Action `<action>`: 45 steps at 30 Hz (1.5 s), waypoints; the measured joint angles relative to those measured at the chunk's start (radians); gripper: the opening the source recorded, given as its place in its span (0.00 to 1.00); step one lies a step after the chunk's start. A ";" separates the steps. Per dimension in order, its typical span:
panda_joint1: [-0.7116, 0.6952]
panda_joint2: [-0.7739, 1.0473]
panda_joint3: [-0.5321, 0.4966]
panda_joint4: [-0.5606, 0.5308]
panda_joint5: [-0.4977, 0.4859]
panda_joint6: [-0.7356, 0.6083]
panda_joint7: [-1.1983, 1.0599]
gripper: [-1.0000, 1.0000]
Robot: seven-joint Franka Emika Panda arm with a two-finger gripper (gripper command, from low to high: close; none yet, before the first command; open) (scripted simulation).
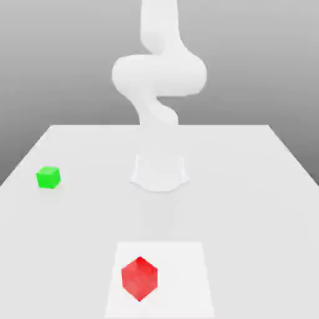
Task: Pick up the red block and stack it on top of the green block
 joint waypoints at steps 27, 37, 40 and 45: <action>-0.139 0.982 0.047 -0.263 -0.063 0.525 0.645 0.50; -0.140 0.967 0.049 -0.266 -0.059 0.514 0.643 0.00; -0.148 0.864 0.063 -0.282 -0.032 0.426 0.623 0.00; -0.315 0.765 -0.066 -0.332 -0.087 0.381 0.684 0.00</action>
